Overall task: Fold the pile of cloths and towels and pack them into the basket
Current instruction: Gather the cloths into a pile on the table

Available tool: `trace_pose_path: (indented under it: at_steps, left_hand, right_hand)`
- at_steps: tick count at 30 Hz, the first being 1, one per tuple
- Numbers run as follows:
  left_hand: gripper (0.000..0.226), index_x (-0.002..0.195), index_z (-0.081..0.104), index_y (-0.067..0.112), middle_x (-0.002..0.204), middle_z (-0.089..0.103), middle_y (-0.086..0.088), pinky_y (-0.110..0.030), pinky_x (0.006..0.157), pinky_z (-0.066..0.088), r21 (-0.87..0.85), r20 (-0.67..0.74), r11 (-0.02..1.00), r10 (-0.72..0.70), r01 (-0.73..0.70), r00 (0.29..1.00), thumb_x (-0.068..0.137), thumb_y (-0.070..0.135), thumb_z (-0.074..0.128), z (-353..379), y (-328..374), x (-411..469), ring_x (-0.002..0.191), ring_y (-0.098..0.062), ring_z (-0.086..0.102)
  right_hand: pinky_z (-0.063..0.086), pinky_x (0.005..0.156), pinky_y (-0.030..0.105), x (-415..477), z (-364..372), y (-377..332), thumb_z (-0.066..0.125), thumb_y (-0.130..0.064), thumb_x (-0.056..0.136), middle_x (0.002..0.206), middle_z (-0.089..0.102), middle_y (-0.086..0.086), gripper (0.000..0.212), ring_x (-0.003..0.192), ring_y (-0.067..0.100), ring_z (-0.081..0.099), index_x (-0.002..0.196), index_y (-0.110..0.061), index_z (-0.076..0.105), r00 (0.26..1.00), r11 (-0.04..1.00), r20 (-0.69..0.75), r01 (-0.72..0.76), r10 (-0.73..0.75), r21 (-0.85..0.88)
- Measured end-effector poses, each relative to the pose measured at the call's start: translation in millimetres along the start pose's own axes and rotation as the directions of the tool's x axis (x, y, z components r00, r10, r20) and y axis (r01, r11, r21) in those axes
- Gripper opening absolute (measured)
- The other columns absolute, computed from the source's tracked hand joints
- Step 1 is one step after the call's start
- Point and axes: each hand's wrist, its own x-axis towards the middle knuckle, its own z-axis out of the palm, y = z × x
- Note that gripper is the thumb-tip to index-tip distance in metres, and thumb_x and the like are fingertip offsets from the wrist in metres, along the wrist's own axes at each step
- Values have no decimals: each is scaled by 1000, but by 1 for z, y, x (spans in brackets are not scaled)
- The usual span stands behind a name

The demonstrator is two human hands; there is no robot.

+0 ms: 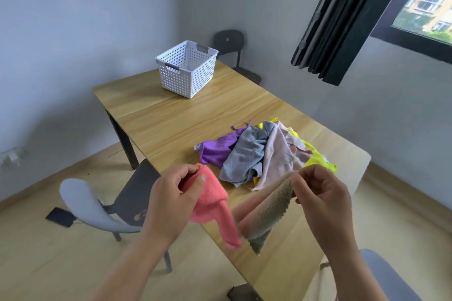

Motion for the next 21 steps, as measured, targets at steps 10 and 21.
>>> trace_pose_path:
  at_steps: [10, 21]
  left_hand:
    - [1, 80, 65, 34, 82, 66, 22, -4, 66, 38, 42, -83, 997, -55, 58, 995, 80, 34, 64, 105, 52, -33, 81, 2, 60]
    - [6, 84, 68, 24, 79, 67, 17, -2, 65, 36, 50, -56, 998, -38, 41, 998, 83, 17, 68, 139, 71, -20, 79, 10, 57]
  right_hand:
    - [44, 53, 26, 65, -90, 45, 62, -1, 79, 63, 59, 10, 16, 57, 15, 50, 67, -11, 59, 987, 999, 160, 12, -20, 53]
    - [47, 55, 29, 94, -121, 71, 63, -6, 80, 60, 61, 4, 19, 55, 14, 54, 64, -16, 61, 993, 1000, 117, -12, 11, 13]
